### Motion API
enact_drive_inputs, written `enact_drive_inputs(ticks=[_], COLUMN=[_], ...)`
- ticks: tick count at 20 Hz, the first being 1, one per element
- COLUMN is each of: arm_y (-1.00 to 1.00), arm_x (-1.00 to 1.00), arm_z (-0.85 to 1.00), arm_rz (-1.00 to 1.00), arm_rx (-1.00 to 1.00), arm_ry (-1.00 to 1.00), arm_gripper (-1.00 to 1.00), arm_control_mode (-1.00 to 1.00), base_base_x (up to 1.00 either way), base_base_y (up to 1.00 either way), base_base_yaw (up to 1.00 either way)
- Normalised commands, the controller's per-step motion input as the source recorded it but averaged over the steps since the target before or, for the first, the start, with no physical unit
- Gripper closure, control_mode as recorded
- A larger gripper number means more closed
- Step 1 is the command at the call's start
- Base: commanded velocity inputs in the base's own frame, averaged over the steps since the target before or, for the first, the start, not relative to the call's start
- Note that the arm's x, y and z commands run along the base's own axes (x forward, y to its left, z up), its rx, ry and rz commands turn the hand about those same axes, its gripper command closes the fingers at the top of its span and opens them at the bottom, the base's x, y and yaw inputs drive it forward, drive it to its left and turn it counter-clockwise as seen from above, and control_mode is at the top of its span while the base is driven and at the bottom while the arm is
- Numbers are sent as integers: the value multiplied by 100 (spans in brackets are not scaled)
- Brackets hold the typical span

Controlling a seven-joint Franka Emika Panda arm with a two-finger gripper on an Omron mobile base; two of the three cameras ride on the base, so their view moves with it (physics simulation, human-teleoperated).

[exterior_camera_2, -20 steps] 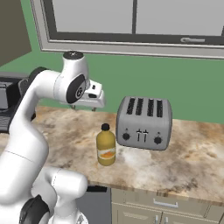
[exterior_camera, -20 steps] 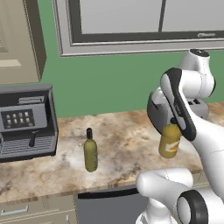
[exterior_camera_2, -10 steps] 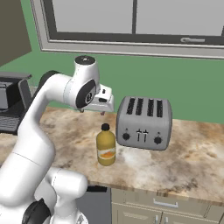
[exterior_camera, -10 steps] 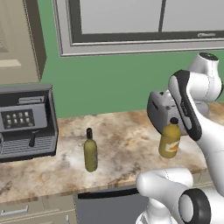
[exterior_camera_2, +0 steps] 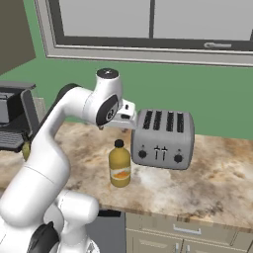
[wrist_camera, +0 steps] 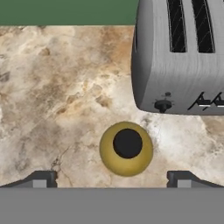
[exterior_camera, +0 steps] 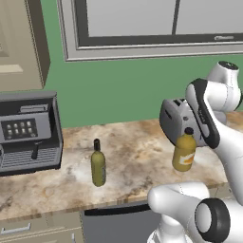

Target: There is a wine glass and glass cup on the dining counter. Place the wine bottle next to the wine glass and the juice bottle next to the glass cup.

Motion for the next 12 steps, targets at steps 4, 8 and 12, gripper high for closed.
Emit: enact_drive_inputs(ticks=[4,8,12], arm_y=[-7,-5,-7], arm_x=[20,19,22], arm_z=[-23,-18,-17], arm_rz=[0,0,0], arm_rx=[-2,0,0], arm_ry=[4,0,0], arm_gripper=[-100,-100,-100], arm_control_mode=[-100,-100,-100], base_base_x=[0,0,0], base_base_y=[0,0,0], base_base_yaw=[0,0,0])
